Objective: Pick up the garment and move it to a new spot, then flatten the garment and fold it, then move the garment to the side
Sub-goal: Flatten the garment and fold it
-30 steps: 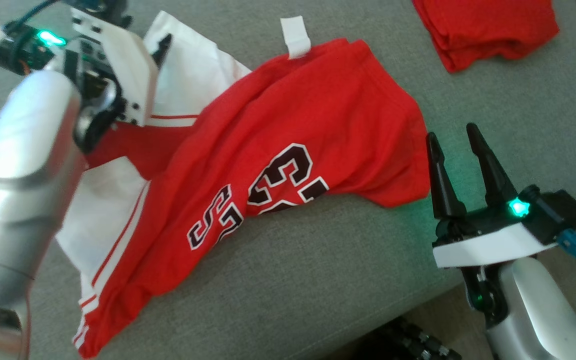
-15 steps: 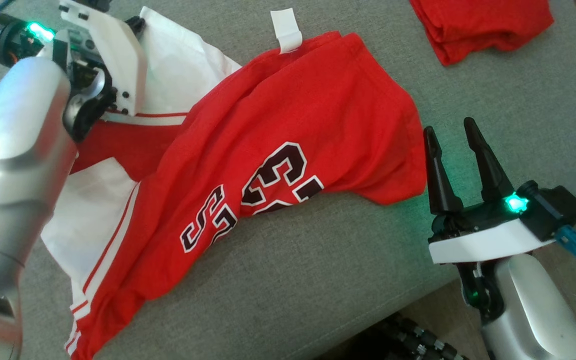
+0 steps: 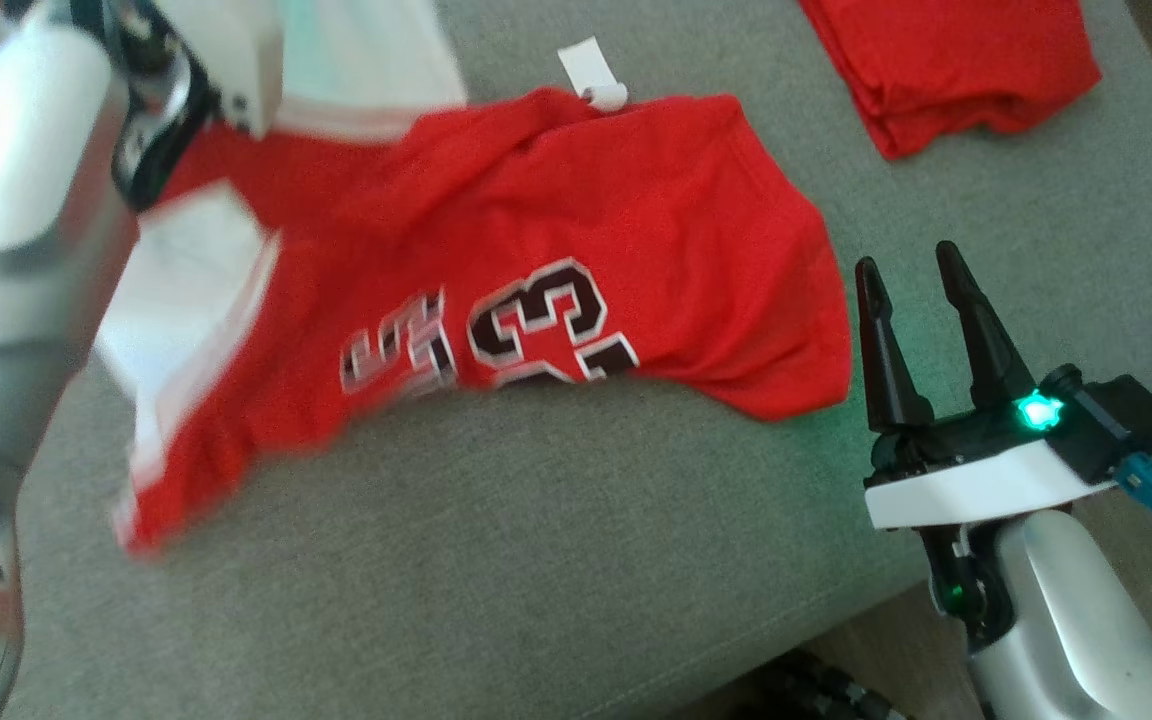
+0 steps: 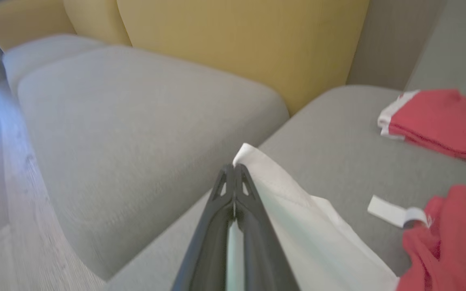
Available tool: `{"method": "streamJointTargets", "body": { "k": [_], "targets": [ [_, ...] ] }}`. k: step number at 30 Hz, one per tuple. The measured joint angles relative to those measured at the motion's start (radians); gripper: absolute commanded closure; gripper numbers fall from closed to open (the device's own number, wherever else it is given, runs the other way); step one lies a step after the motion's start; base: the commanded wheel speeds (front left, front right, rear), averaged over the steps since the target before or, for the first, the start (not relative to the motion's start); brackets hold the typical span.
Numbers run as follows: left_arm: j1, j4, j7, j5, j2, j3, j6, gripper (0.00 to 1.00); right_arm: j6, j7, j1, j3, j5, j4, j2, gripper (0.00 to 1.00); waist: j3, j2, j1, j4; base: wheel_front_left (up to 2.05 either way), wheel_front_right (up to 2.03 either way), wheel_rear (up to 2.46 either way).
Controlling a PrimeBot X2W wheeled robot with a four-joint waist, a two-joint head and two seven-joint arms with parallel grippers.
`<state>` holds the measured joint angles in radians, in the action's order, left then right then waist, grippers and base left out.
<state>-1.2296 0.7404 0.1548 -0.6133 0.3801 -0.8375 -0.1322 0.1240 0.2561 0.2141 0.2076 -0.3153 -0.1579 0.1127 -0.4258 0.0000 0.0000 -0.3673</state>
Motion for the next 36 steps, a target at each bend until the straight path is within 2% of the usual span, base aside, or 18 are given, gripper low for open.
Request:
{"method": "streamJointTargets", "body": {
  "k": [6,9,11,15,19,20,23,24,29,31,33,36],
  "targets": [
    [-0.071,-0.002,-0.127,0.018,-0.036,0.002,0.000,1.00,0.000,0.000,-0.018,-0.006,0.000,-0.005,0.012,0.00,0.077,0.0000,-0.0001,0.022,0.00,0.00,0.00],
    [-0.076,-0.031,-0.148,0.008,-0.046,0.004,0.000,1.00,0.000,0.000,-0.054,-0.017,0.001,-0.009,0.026,0.00,0.117,0.0000,-0.0001,0.036,0.00,0.00,0.00],
    [-0.059,-0.098,-0.136,-0.033,-0.049,-0.001,0.000,1.00,0.000,0.000,-0.087,-0.028,0.007,-0.010,0.029,0.00,0.149,0.0000,-0.0002,0.057,0.00,0.00,0.00],
    [0.079,-0.213,-0.090,-0.095,-0.032,-0.020,0.000,1.00,0.000,0.000,-0.116,-0.040,0.008,-0.009,0.031,0.00,0.182,0.0000,-0.0002,0.094,0.00,0.00,0.00],
    [0.320,-0.354,-0.030,-0.170,0.022,-0.061,0.013,1.00,0.000,0.000,-0.140,-0.049,0.008,-0.006,0.036,0.00,0.207,0.0000,-0.0001,0.132,0.00,0.00,0.00],
    [0.320,-0.354,-0.030,-0.170,0.022,-0.061,0.013,1.00,0.000,0.000,-0.140,-0.049,0.008,-0.006,0.036,0.00,0.207,0.0000,-0.0001,0.132,0.00,0.00,0.00],
    [0.484,-0.493,0.019,-0.228,0.063,-0.093,0.051,1.00,0.000,0.000,-0.147,-0.051,0.008,-0.005,0.043,0.00,0.221,0.0000,-0.0002,0.158,0.00,0.00,0.00],
    [0.573,-0.601,0.051,-0.271,0.083,-0.109,0.079,1.00,0.000,0.000,-0.147,-0.054,0.008,-0.003,0.050,0.00,0.228,0.0001,-0.0001,0.173,0.00,0.00,0.00],
    [0.743,-0.854,0.179,-0.379,0.135,-0.188,0.134,1.00,0.000,0.000,-0.149,-0.054,0.008,-0.003,0.059,0.00,0.247,0.0000,0.0000,0.206,0.00,0.00,0.00],
    [0.817,-0.983,0.256,-0.431,0.175,-0.231,0.167,1.00,0.000,0.000,-0.165,-0.055,0.008,-0.003,0.063,0.00,0.261,0.0001,-0.0001,0.225,0.00,0.00,0.00],
    [0.825,-1.043,0.257,-0.432,0.201,-0.217,0.197,1.00,0.000,0.000,-0.180,-0.055,0.008,-0.004,0.067,0.00,0.270,0.0001,-0.0001,0.237,0.00,0.00,0.00],
    [0.790,-1.082,0.210,-0.411,0.220,-0.131,0.243,1.00,0.000,0.000,-0.186,-0.053,0.008,-0.005,0.069,0.00,0.278,0.0001,-0.0001,0.255,0.00,0.00,0.00]
  ]
}}
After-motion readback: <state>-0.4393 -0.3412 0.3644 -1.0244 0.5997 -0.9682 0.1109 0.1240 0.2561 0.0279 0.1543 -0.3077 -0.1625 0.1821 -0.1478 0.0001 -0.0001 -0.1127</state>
